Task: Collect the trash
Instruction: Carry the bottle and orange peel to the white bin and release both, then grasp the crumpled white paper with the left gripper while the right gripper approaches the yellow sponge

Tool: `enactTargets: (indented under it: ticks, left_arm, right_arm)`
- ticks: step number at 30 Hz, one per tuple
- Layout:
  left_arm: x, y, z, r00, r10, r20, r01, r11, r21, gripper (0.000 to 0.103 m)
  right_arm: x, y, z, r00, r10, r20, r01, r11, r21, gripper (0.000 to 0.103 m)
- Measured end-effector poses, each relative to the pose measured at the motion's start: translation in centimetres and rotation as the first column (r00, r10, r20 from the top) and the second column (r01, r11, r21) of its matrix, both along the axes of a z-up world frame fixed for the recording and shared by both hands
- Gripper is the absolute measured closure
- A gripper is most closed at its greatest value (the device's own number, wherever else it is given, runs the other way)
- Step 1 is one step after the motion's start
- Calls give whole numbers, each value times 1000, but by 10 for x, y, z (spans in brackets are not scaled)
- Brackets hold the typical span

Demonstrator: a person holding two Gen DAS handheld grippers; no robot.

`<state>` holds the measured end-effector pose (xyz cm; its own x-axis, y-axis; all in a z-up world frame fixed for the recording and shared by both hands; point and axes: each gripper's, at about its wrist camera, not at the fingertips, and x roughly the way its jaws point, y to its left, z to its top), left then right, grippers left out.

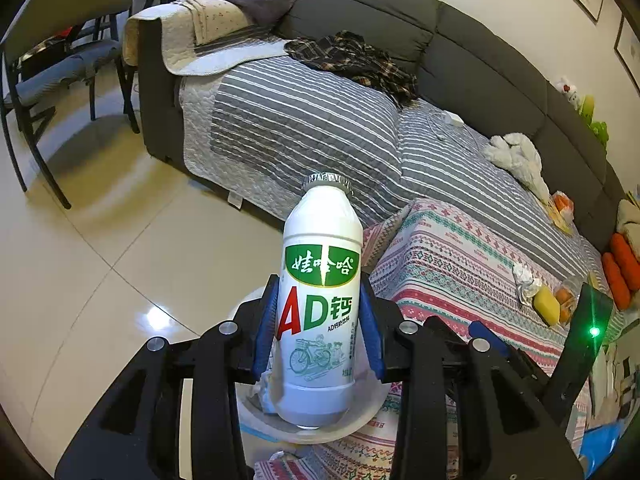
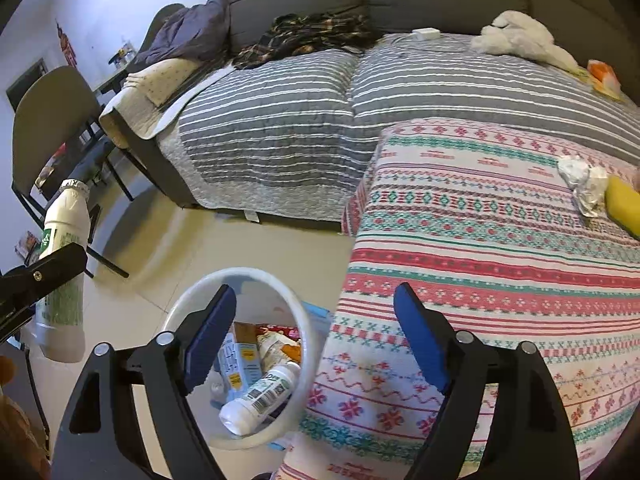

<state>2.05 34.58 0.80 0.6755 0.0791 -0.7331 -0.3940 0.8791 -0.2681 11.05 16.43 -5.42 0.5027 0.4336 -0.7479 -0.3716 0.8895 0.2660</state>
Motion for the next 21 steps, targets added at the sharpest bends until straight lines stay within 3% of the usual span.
enactTargets:
  ticks: [2,3,4,5,8,10,14,21]
  left_arm:
    - [6,-4,-6,999,-18,-29,18,1000,3,63]
    - [10,-6,-10,998,-22,-52,23,1000,7,56]
    - [13,-7,-13,997,-18,-71,19,1000,17,36]
    - [15,-8,-17,996,-7,-87,10,999,37,29]
    - [17,-12,-16,996,5,-90,0,999,52,26]
    - [17,-17,-13,996,8,-84,-3,998,63,23]
    - [25,-39,-8,997,1,-83,10,992,125,15]
    - [46,-83,-5,997,-15,-75,31,976,218,9]
  right_arm:
    - [0,-4,1,1000,-7,6,7,1000,0,22]
    - [1,-5,2,1000,-9,10,9,1000,-2,22]
    - [1,-7,3,1000,-11,15,11,1000,-5,22]
    - [1,-9,4,1000,-13,20,13,1000,-9,22]
    - [2,-18,8,999,-19,37,20,1000,-15,22]
    - [4,-26,10,998,-31,51,32,999,-23,15]
    - [10,-47,15,995,-73,75,75,997,-26,14]
    - [25,-90,25,980,-161,118,167,985,-49,11]
